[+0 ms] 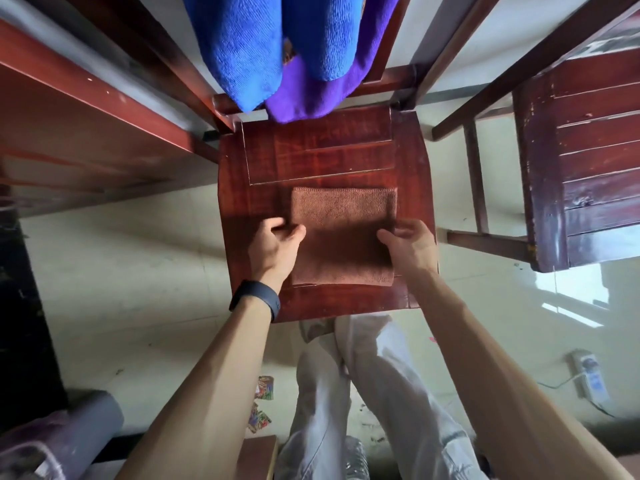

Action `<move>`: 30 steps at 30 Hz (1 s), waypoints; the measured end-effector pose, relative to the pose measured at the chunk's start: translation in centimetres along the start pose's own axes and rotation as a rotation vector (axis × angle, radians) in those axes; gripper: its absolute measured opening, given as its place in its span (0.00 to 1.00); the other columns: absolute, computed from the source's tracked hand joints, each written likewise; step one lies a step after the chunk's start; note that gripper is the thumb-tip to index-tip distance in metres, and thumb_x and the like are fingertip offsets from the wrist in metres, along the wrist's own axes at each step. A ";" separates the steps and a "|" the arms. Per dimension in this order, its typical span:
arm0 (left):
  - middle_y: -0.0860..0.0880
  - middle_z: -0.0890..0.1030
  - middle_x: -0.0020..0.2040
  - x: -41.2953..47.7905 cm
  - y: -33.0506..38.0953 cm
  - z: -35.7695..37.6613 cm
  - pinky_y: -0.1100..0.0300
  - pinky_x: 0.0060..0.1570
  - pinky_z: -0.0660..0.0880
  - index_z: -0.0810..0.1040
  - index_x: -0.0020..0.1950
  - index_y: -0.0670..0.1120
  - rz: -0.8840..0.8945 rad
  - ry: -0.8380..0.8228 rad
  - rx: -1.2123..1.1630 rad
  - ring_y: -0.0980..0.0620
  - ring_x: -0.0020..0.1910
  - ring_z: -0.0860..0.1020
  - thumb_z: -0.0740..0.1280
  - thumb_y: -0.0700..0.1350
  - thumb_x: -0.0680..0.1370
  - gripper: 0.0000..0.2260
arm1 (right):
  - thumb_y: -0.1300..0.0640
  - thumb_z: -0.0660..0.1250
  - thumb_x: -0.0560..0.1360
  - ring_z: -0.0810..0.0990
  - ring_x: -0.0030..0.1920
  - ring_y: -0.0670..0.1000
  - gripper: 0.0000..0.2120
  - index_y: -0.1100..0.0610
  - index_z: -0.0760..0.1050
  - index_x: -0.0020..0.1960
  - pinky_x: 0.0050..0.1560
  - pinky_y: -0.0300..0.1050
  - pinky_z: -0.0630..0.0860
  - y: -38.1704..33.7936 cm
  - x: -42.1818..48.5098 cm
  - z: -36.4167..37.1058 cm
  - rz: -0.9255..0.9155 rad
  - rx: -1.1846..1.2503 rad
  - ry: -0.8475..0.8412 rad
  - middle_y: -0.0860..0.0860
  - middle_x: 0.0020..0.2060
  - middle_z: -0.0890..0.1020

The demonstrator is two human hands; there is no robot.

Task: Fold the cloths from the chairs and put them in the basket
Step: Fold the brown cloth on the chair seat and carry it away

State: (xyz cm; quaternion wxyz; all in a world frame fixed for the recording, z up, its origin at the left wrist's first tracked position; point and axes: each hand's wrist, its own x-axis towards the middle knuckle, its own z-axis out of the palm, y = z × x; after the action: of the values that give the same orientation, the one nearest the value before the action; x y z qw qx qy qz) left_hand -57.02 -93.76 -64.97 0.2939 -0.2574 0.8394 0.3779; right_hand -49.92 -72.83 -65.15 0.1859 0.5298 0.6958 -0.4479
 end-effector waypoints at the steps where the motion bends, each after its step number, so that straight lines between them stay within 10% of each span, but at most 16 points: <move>1: 0.47 0.84 0.56 0.2 0.1 -0.1 0.56 0.61 0.75 0.79 0.62 0.46 -0.012 -0.024 0.000 0.49 0.57 0.81 0.76 0.52 0.72 0.21 | 0.51 0.76 0.71 0.83 0.54 0.52 0.19 0.52 0.77 0.60 0.61 0.53 0.78 -0.3 0.3 -0.1 0.024 0.025 -0.034 0.46 0.49 0.82; 13: 0.52 0.84 0.46 0.9 0.9 -1.7 0.62 0.43 0.72 0.81 0.50 0.49 -0.066 -0.241 -0.197 0.52 0.48 0.81 0.75 0.43 0.73 0.08 | 0.57 0.79 0.69 0.81 0.44 0.50 0.16 0.52 0.74 0.52 0.52 0.49 0.79 -0.9 0.6 -2.0 0.012 0.142 -0.241 0.51 0.49 0.83; 19: 0.44 0.85 0.55 -3.0 2.3 -5.2 0.49 0.65 0.74 0.80 0.63 0.47 -0.035 -0.438 -0.302 0.44 0.58 0.82 0.72 0.38 0.75 0.17 | 0.64 0.75 0.73 0.84 0.57 0.59 0.21 0.59 0.77 0.65 0.63 0.57 0.79 -1.5 -2.5 -6.7 0.084 0.327 -0.510 0.59 0.59 0.84; 23: 0.43 0.85 0.56 -7.9 5.9 -8.4 0.52 0.53 0.79 0.81 0.62 0.50 -0.027 -0.562 -0.397 0.42 0.56 0.83 0.71 0.38 0.75 0.16 | 0.62 0.76 0.71 0.80 0.47 0.57 0.21 0.52 0.79 0.64 0.49 0.46 0.78 -3.0 -6.9 -12.7 0.028 0.418 -0.610 0.55 0.51 0.84; 30: 0.49 0.84 0.57 -18.3 16.7 -13.5 0.56 0.40 0.79 0.79 0.64 0.55 0.100 -0.756 -0.447 0.51 0.47 0.83 0.72 0.40 0.75 0.19 | 0.57 0.78 0.71 0.87 0.50 0.54 0.23 0.38 0.79 0.61 0.49 0.61 0.82 -7.3 -18.3 -24.9 -0.191 0.569 -0.520 0.54 0.50 0.86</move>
State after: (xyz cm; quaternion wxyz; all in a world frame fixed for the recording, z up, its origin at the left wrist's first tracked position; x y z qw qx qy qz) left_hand -59.27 -90.83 -37.04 0.4987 -0.1174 0.5818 0.6317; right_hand -44.39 -63.11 -35.49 0.1591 0.3617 0.5198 -0.7574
